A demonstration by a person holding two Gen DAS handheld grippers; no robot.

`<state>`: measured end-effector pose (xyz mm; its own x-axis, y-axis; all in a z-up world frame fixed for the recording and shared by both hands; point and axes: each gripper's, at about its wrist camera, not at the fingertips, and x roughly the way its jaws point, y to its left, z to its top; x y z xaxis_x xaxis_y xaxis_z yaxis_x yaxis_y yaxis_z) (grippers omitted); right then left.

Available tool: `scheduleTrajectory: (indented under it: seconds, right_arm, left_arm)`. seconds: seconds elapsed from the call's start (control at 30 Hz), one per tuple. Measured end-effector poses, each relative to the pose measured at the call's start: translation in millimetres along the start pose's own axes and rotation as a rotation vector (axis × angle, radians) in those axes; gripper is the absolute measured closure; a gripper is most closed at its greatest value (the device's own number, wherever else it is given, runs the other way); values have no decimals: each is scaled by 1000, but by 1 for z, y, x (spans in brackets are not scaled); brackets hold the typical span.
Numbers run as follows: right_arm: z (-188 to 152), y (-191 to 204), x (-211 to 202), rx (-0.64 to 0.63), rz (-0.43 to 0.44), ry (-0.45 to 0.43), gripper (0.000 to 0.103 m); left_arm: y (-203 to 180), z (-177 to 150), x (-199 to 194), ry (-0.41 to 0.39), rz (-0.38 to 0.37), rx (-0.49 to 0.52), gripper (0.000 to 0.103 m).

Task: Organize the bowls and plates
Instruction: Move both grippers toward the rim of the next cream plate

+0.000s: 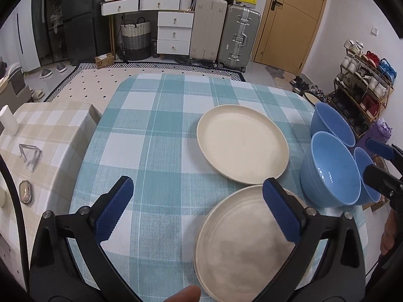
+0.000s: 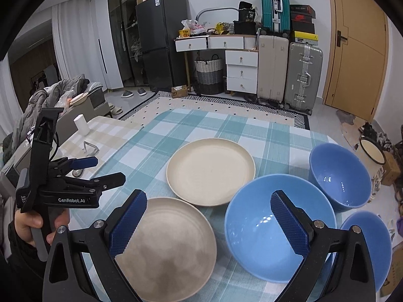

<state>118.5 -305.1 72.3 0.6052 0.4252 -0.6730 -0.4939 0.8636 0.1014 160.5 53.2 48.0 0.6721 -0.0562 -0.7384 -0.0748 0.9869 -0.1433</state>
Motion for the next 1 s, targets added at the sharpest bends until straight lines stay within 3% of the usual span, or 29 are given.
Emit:
scheduleTrajectory:
  seconds: [0.5,0.77,1.0]
  right_arm:
    - [36,-34,45,90,59,71,2]
    - [48,-57,87,128,30,152,2]
    - [56,-65,123,102,35,220,2]
  left_arm:
    - [4,23,43,57,2,-27,1]
    - [11,32,80,116,11,-54,1]
    - [14,36,114,180,-2,-76,14]
